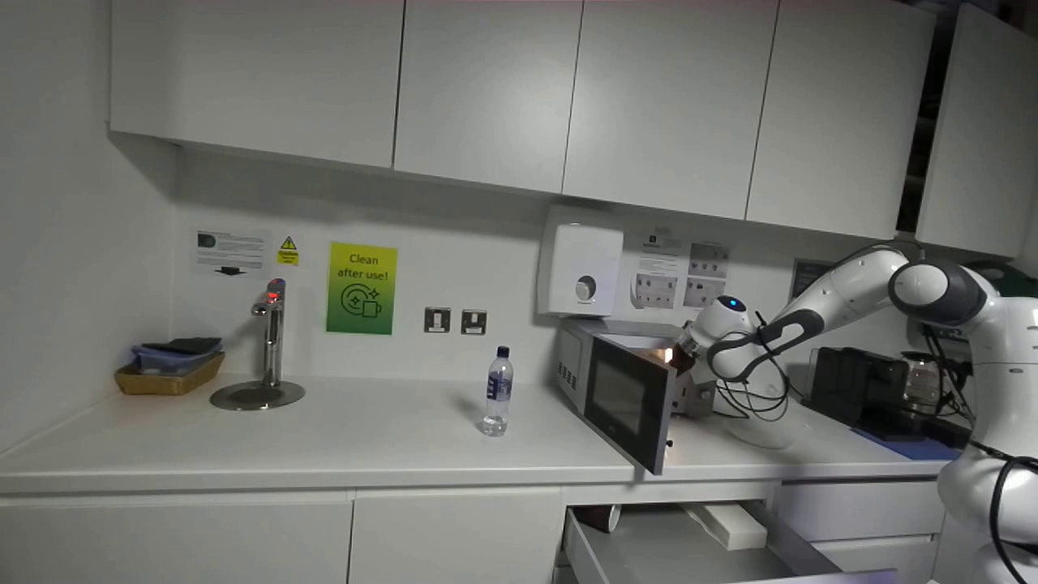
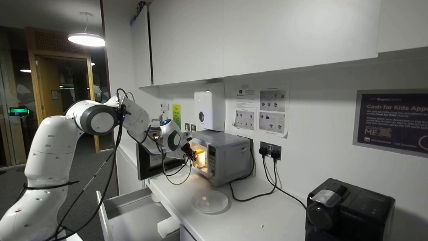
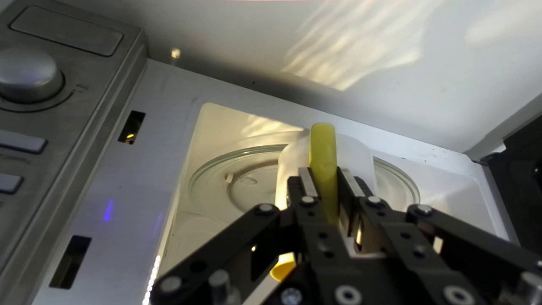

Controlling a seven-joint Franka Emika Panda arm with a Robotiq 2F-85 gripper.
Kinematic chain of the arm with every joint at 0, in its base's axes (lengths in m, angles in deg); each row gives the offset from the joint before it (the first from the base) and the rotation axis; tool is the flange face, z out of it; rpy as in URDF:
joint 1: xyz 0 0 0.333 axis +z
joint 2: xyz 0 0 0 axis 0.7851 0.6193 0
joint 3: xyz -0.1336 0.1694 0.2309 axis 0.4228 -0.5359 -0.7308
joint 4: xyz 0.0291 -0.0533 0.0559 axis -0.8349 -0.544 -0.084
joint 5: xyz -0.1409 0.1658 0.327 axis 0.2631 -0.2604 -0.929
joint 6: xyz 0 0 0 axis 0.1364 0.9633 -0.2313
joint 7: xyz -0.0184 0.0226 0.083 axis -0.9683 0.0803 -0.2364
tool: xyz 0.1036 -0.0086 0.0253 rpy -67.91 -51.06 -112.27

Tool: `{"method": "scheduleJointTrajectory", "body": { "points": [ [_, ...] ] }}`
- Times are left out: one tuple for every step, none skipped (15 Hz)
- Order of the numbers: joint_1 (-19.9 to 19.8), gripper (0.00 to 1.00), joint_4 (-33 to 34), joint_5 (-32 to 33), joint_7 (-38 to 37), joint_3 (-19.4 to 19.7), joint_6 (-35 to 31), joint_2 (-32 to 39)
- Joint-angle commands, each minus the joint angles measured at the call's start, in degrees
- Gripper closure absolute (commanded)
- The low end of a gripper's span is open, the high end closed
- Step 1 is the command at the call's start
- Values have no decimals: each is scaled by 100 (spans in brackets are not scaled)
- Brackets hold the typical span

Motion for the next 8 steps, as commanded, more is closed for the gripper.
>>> {"method": "scheduleJointTrajectory", "body": {
  "points": [
    [172, 96, 437, 202, -19, 117, 45, 211],
    [213, 96, 508, 225, -20, 149, 42, 249],
    [253, 96, 580, 255, -23, 182, 50, 293],
    [284, 96, 641, 277, -16, 208, 51, 331],
    [321, 96, 712, 314, -20, 241, 62, 367],
    [354, 96, 786, 329, -14, 270, 68, 418],
    [389, 96, 851, 332, -6, 297, 75, 457],
    [413, 96, 897, 334, -1, 326, 68, 493]
  ]
}}
